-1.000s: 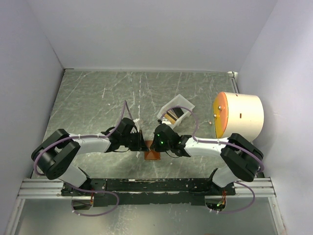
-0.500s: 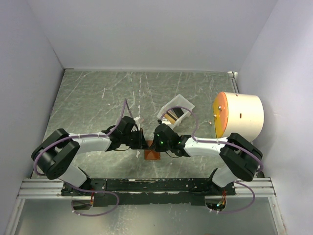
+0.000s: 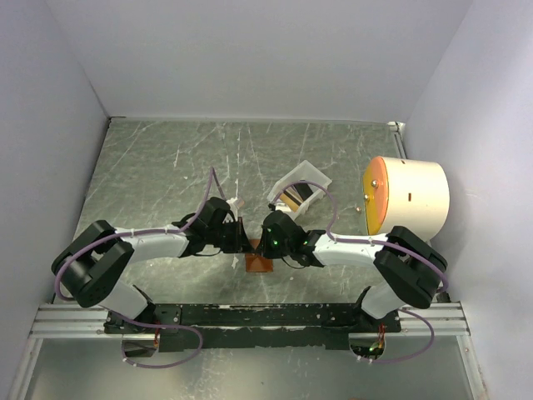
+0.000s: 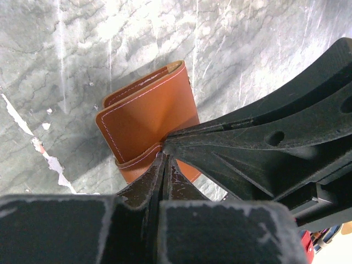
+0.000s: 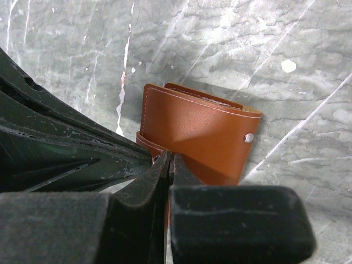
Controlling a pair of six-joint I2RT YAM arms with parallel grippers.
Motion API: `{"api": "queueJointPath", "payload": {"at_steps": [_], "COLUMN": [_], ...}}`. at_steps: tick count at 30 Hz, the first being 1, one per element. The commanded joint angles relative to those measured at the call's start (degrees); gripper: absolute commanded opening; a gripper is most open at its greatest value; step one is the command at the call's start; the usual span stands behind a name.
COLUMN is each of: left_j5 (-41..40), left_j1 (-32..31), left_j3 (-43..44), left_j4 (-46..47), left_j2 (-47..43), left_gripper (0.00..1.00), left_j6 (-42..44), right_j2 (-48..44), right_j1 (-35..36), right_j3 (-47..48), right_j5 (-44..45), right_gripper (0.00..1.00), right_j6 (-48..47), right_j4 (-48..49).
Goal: Put the credit cards into the card holder
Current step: Close the card holder at the center of the board.
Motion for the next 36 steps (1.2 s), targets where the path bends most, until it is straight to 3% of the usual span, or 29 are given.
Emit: {"api": "queueJointPath", "payload": {"at_steps": [1,36], "left_j5": [0.5,-7.24], "left_j1": [-0.39,-3.94], "left_j3": [0.71,-0.73], "left_j4": [0.77,-3.93], "left_j2": [1.0,2.18], "left_gripper": [0.07,0.07], "left_j6": [0.1,3.71], "right_j2": [0.48,0.81], "right_j1": [0.11,0.08], "right_j3": [-0.54,-1.67], "right_j5": [0.49,-0.33], "right_gripper": [0.0,0.0], "right_j6": [-0.67,0.04], "right_j4": [-0.48,0.91]}}
